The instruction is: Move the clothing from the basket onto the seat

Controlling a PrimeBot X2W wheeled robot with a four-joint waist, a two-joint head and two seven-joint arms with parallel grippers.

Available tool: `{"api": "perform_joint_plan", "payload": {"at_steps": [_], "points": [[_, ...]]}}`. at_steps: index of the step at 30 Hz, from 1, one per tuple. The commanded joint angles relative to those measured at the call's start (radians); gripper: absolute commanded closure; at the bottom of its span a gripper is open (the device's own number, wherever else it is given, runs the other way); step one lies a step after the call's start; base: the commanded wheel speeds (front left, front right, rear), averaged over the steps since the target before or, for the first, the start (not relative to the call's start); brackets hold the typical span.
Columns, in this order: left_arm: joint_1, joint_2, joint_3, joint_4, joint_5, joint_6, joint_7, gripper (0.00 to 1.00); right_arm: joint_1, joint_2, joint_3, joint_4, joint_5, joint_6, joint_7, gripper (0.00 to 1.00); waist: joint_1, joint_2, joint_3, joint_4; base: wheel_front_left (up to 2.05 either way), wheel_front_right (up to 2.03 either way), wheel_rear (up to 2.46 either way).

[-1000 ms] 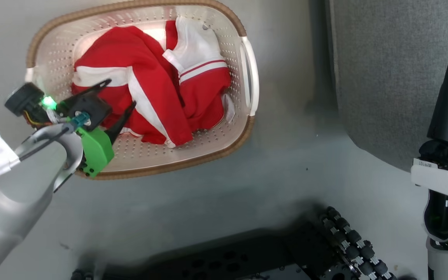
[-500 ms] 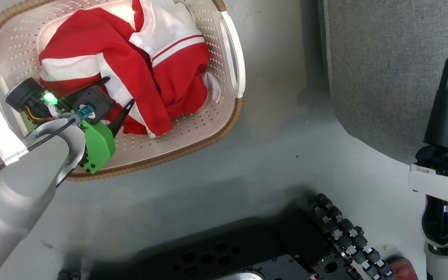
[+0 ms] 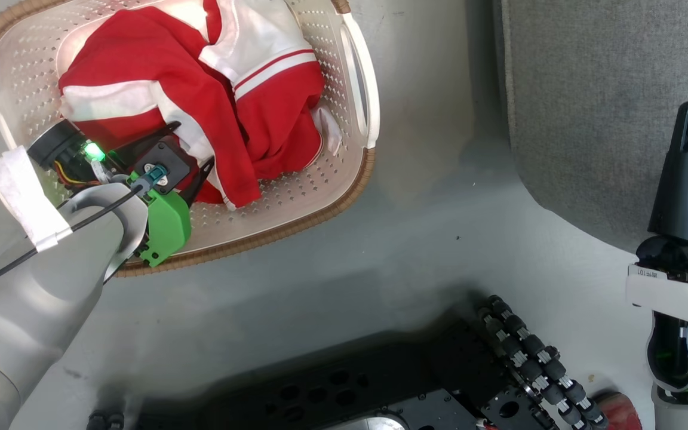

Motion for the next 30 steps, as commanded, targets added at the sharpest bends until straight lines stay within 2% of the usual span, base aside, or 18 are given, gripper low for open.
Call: {"api": "perform_joint_plan", "payload": {"at_steps": [1, 4, 5, 6, 7, 13, 21, 30], "points": [[-0.013, -0.007, 0.002, 0.011, 0.012, 0.000, -0.006, 0.00, 0.013, 0.000, -0.004, -0.004, 0.004, 0.000, -0.003, 0.00, -0.0001, 0.0000, 0.002, 0.001, 0.00, 0.00, 0.00], [-0.018, -0.015, 0.002, 0.025, 0.043, 0.000, -0.010, 0.00, 0.021, 0.000, -0.005, -0.003, 0.006, 0.000, -0.003, 0.00, -0.0001, 0.0000, 0.006, 0.006, 0.00, 0.00, 0.00], [-0.019, -0.019, 0.002, 0.033, 0.044, 0.000, -0.012, 0.54, 0.024, 0.000, -0.004, -0.003, 0.006, 0.000, -0.003, 0.00, -0.0001, 0.0000, 0.008, 0.008, 0.00, 0.00, 0.00], [-0.021, -0.022, 0.002, 0.041, 0.050, 0.000, -0.014, 0.65, 0.025, 0.000, -0.004, -0.003, 0.006, 0.000, -0.002, 0.00, -0.0001, 0.0000, 0.009, 0.009, 0.00, 0.00, 0.00], [-0.026, -0.025, 0.002, 0.048, 0.061, 0.000, -0.018, 1.00, 0.026, 0.000, -0.004, -0.003, 0.006, 0.000, -0.002, 0.00, -0.0001, 0.0000, 0.010, 0.011, 0.00, 0.00, 0.00], [-0.049, -0.046, 0.005, 0.066, 0.073, 0.000, -0.040, 1.00, 0.027, -0.001, -0.014, 0.001, 0.004, -0.001, -0.001, 0.00, -0.0001, 0.0000, 0.011, 0.021, 0.00, 0.00, 0.00], [-0.038, 0.000, 0.089, -0.118, 0.096, 0.001, -0.039, 1.00, -0.037, -0.001, -0.010, 0.033, 0.004, -0.001, -0.001, 0.00, -0.0001, 0.0000, -0.002, 0.050, 0.00, 0.00, 0.00], [0.102, 0.039, 0.222, -0.289, 0.135, 0.001, -0.039, 1.00, -0.074, -0.001, -0.017, 0.078, -0.040, 0.000, -0.002, 0.00, -0.0001, 0.0000, -0.130, 0.106, 0.00, 0.00, 0.00]]}}
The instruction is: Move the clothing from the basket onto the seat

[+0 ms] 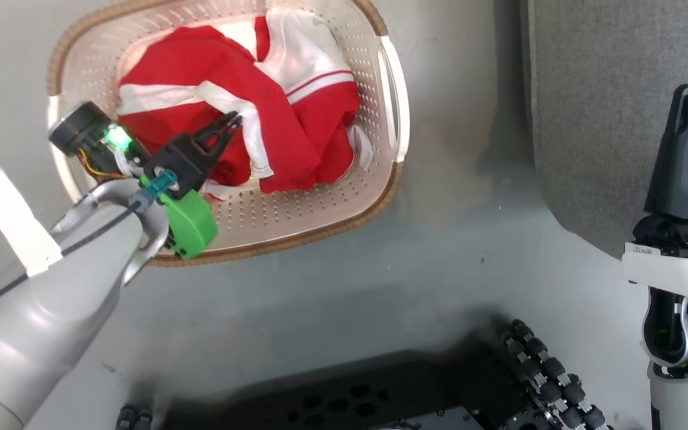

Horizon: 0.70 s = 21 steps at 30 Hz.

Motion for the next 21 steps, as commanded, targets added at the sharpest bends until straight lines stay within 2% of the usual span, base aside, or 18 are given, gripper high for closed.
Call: {"api": "perform_joint_plan", "payload": {"at_steps": [1, 8, 21], "points": [[0.030, 0.001, 0.012, -0.023, 0.013, 0.000, -0.002, 1.00, -0.010, -0.002, -0.007, 0.007, -0.013, 0.000, -0.001, 0.00, -0.0001, 0.0000, -0.071, 0.038, 0.00, 0.00, 0.00], [0.152, 0.000, 0.103, -0.162, 0.018, 0.000, -0.003, 1.00, -0.003, -0.002, -0.019, 0.031, -0.060, 0.000, -0.001, 0.00, -0.0001, 0.0000, -0.190, 0.074, 0.00, 0.00, 0.00], [0.386, -0.075, 0.306, -0.392, -0.008, 0.000, -0.003, 1.00, 0.095, -0.002, -0.007, 0.076, -0.138, 0.000, -0.001, 0.00, -0.0001, 0.0000, -0.462, 0.158, 0.00, 0.00, 0.00]]}}
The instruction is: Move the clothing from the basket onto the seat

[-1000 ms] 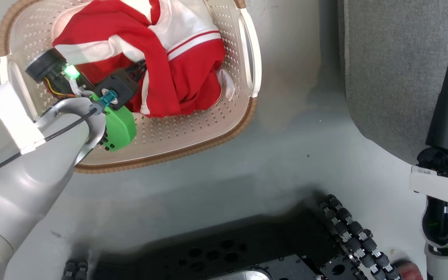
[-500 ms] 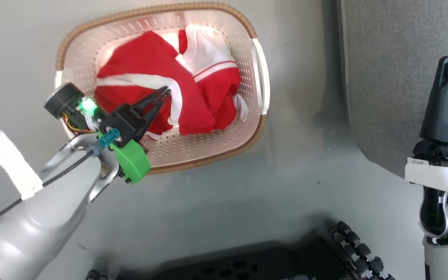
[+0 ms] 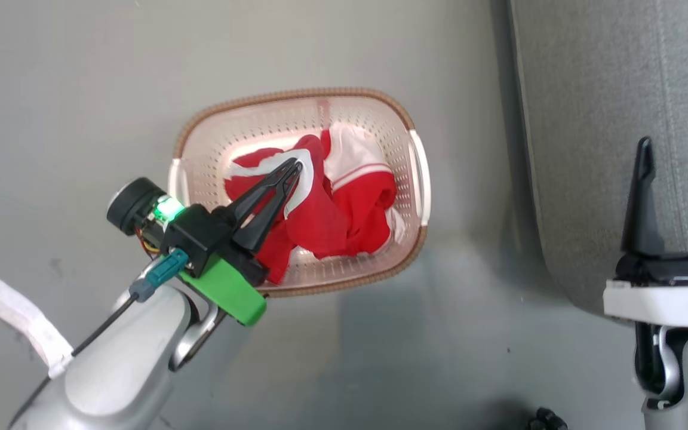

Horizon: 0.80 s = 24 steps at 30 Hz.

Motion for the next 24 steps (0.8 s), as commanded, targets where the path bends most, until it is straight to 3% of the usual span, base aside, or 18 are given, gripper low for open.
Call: {"api": "perform_joint_plan", "payload": {"at_steps": [1, 11, 24], "points": [[0.039, -0.011, 0.020, -0.022, -0.002, 0.000, -0.003, 1.00, 0.027, -0.003, 0.007, 0.005, -0.009, 0.000, -0.001, 0.00, 0.0000, 0.0000, -0.144, 0.065, 0.00, 0.00, 0.00], [0.193, -0.083, 0.181, -0.184, -0.012, 0.000, -0.003, 1.00, 0.146, -0.002, 0.092, 0.038, -0.022, 0.000, -0.001, 0.00, 0.0000, 0.0000, -0.368, 0.101, 0.00, 0.00, 0.00], [0.139, -0.161, 0.268, -0.245, 0.018, 0.000, -0.003, 1.00, 0.227, -0.002, 0.374, 0.088, -0.018, 0.000, -0.001, 0.00, 0.0000, 0.0000, -0.565, 0.051, 0.00, 0.00, 0.00]]}}
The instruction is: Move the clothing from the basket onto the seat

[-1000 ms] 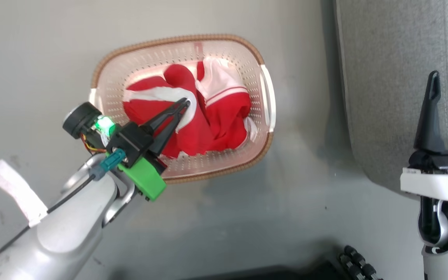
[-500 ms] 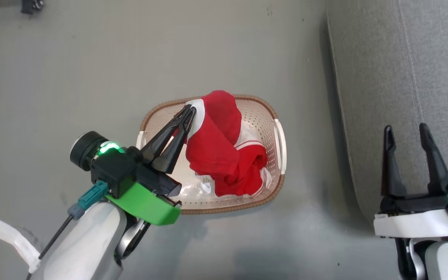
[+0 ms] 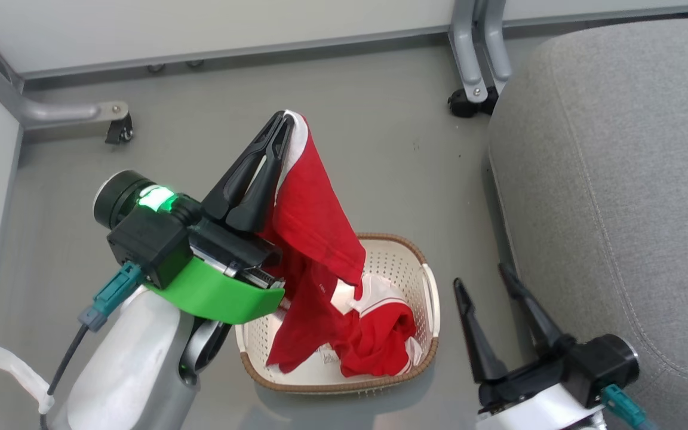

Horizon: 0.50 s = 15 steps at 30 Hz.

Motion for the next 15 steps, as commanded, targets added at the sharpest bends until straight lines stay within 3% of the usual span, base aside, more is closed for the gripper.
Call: {"api": "perform_joint_plan", "payload": {"at_steps": [1, 9, 15], "points": [[-0.018, -0.011, 0.004, -0.004, 0.011, 0.000, -0.002, 1.00, 0.015, -0.002, 0.028, 0.006, -0.004, 0.000, -0.001, 0.00, 0.0001, -0.0001, -0.085, -0.023, 0.00, 0.00, 0.00], [-0.070, -0.074, 0.004, -0.013, 0.040, 0.000, -0.002, 1.00, -0.055, -0.003, 0.231, 0.045, -0.065, 0.000, -0.001, 0.00, 0.0001, -0.0001, -0.117, -0.037, 0.00, 0.00, 0.00], [-0.073, -0.102, -0.031, -0.032, 0.051, 0.000, -0.002, 1.00, -0.109, -0.002, 0.222, 0.069, -0.079, 0.000, -0.001, 0.00, 0.0001, -0.0001, -0.125, -0.034, 0.00, 0.00, 0.00]]}}
